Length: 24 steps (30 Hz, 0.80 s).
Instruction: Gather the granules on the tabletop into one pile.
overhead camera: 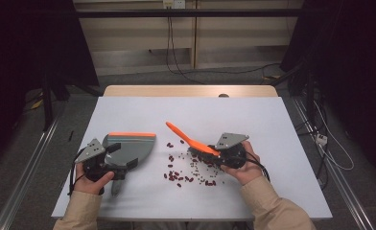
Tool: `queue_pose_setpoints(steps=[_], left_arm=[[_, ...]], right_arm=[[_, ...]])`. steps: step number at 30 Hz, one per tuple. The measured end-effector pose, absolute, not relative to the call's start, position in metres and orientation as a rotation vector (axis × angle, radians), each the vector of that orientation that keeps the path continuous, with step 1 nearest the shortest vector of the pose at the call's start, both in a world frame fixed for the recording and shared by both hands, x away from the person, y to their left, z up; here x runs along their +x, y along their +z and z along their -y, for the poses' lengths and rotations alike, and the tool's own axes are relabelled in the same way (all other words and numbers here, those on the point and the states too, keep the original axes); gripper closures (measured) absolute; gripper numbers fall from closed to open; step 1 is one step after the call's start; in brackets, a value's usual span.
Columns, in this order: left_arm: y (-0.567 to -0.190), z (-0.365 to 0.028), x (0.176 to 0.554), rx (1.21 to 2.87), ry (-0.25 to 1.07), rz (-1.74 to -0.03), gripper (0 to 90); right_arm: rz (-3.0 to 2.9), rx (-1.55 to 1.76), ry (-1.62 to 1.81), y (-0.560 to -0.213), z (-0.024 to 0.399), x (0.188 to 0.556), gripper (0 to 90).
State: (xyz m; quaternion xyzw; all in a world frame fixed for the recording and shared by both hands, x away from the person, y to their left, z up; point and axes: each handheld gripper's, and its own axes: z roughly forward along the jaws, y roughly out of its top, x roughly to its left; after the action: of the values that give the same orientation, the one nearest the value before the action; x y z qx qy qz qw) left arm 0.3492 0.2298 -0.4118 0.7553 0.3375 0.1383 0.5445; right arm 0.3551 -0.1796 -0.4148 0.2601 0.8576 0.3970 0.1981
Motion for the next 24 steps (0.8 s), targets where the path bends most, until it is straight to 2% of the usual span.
queue_pose_setpoints(steps=[8, 19, 24], left_arm=[[-0.412, -0.229, 0.35, 1.794, 0.326, -0.802, 5.7], [-0.413, -0.234, 0.35, 1.79, 0.329, -0.819, 5.7], [-0.414, -0.238, 0.35, 1.785, 0.334, -0.834, 5.7]], right_arm=[[-2.321, 0.776, 1.194, -0.406, 0.181, 0.38, 71.5], [-2.361, 0.661, 1.153, -0.415, 0.146, 0.43, 71.5], [-2.419, 0.585, 1.122, -0.423, 0.132, 0.437, 71.5]])
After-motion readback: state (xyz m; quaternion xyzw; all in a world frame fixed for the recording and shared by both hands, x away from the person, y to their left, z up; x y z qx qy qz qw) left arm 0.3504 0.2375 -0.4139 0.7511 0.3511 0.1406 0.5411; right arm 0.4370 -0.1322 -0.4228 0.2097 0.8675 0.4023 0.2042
